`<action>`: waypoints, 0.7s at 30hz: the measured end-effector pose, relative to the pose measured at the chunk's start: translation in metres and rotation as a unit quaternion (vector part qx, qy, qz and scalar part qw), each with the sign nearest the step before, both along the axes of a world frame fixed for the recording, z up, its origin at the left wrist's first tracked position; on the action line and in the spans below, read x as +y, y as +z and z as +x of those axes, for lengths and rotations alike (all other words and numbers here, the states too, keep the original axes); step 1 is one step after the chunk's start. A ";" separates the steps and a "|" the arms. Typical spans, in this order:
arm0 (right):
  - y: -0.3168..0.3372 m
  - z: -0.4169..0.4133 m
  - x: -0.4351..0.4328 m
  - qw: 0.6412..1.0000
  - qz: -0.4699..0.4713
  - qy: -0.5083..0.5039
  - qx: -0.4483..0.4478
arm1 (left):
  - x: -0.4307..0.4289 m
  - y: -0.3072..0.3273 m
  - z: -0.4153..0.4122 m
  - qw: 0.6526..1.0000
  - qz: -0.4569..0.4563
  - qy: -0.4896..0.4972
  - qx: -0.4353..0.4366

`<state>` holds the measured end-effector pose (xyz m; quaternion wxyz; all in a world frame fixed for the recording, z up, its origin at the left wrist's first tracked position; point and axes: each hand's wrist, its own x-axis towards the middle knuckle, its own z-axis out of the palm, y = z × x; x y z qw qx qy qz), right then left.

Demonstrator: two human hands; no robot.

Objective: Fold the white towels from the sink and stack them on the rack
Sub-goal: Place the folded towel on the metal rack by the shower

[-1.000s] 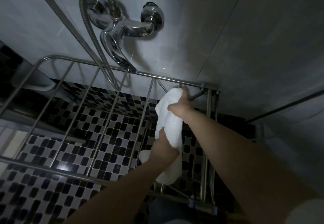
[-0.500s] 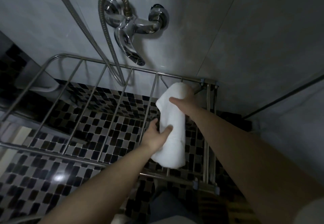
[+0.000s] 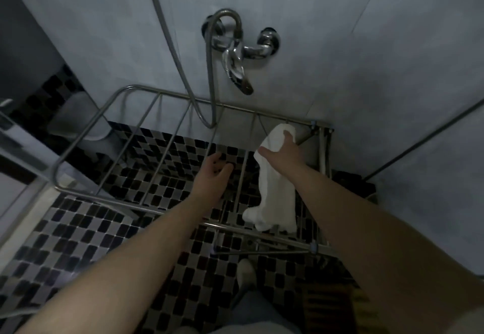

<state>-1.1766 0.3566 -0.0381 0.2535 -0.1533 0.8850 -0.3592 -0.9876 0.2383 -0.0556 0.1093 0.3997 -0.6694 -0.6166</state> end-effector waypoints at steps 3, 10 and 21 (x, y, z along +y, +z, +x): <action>0.006 0.022 -0.003 1.000 -0.011 0.004 0.019 | -0.016 0.002 0.023 1.000 -0.008 0.014 -0.012; -0.002 0.044 0.019 1.000 -0.006 -0.013 0.019 | -0.027 0.014 0.011 1.000 0.007 0.011 -0.014; -0.030 0.014 0.062 0.993 0.051 0.104 0.027 | 0.002 0.053 -0.118 0.985 0.023 -0.141 -0.096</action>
